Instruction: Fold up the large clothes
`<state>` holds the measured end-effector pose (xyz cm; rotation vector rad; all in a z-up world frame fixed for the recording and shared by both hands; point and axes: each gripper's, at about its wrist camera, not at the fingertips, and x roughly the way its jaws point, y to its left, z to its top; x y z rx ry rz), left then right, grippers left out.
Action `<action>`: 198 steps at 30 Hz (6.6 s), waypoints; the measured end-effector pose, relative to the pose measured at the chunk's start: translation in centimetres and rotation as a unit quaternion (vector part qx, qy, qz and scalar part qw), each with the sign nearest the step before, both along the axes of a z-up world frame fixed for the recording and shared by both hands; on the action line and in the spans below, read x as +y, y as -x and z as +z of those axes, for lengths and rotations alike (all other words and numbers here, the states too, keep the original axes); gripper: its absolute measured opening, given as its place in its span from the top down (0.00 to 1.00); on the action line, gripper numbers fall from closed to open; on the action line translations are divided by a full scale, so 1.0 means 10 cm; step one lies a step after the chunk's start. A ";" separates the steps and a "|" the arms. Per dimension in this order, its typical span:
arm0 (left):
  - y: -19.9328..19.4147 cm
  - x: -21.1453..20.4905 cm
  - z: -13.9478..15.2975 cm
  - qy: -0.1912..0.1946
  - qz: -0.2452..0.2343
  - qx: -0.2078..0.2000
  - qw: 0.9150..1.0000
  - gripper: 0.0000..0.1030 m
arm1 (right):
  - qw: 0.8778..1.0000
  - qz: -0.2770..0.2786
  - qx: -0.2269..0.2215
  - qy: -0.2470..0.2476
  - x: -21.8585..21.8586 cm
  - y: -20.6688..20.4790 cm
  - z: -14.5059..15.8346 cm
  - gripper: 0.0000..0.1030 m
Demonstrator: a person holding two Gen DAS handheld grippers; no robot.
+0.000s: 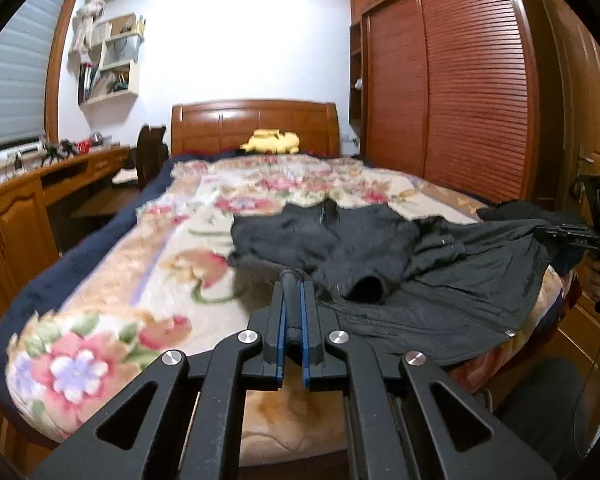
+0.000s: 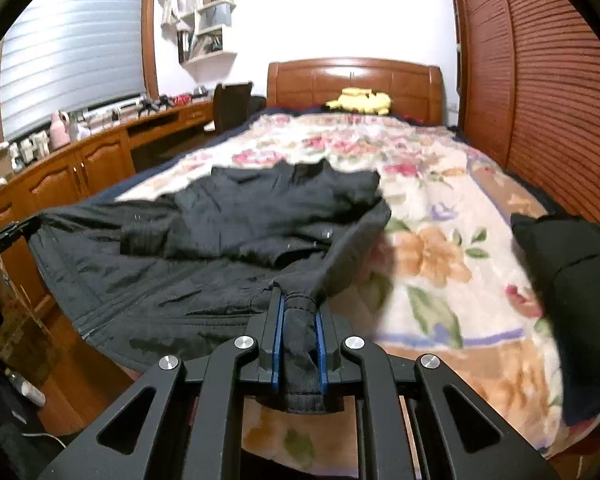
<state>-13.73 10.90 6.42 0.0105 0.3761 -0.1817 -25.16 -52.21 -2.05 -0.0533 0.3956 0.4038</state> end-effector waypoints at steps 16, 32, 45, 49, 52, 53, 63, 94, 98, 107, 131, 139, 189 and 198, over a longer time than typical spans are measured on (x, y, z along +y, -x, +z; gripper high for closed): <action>0.08 0.19 0.88 -0.023 0.003 -0.076 0.997 0.94 | 0.995 -0.005 -0.097 0.005 -0.03 0.51 0.84 0.89; -0.68 0.26 0.96 -0.039 0.031 -0.065 0.997 0.94 | 0.992 -0.036 -0.116 0.030 0.17 0.26 0.94 0.89; -2.34 0.16 -0.08 -0.061 0.071 0.056 0.994 0.94 | 0.996 -0.062 -0.016 0.062 0.57 -1.40 0.52 0.88; -2.67 0.07 -0.44 -0.076 0.079 0.095 0.989 0.94 | 0.993 -0.059 0.029 0.093 0.81 -1.89 0.14 0.88; -2.85 0.02 -0.60 -0.091 0.087 0.112 0.986 0.94 | 0.992 -0.060 0.049 0.096 0.85 -2.17 0.01 0.88; -2.91 0.02 -0.62 -0.093 0.089 0.116 0.985 0.93 | 0.992 -0.060 0.053 0.094 0.84 -2.25 0.00 0.87; -3.54 -0.04 -0.45 -0.099 0.118 0.110 0.982 0.93 | 0.994 -0.075 0.040 0.073 0.81 -2.83 0.44 0.87; -2.53 0.04 -0.97 -0.021 0.034 0.127 0.991 0.20 | 0.986 -0.096 0.067 0.116 0.70 -2.89 0.32 0.25; -2.51 0.02 -0.96 -0.026 0.041 0.116 0.992 0.20 | 0.984 -0.103 0.100 0.103 0.68 -3.13 0.23 0.25; -2.41 -0.09 -1.03 -0.061 0.043 0.093 0.993 0.20 | 0.978 -0.099 0.179 0.051 0.46 -3.56 -0.05 0.64; -2.11 0.08 -0.92 -0.033 0.025 0.136 0.990 0.20 | 0.984 -0.086 0.094 0.126 0.38 -2.37 0.09 0.32; -1.84 0.16 -0.99 -0.031 0.037 0.153 0.987 0.20 | 0.985 -0.085 0.092 0.123 0.21 -2.01 0.02 0.30; -0.63 -0.12 -0.69 -0.052 0.012 0.146 0.988 0.93 | 0.994 -0.070 0.079 -0.017 -0.25 -0.97 0.00 0.94; -0.55 -0.14 -0.78 -0.064 0.027 0.139 0.988 0.93 | 0.995 -0.078 0.061 0.005 -0.17 -0.83 -0.01 0.93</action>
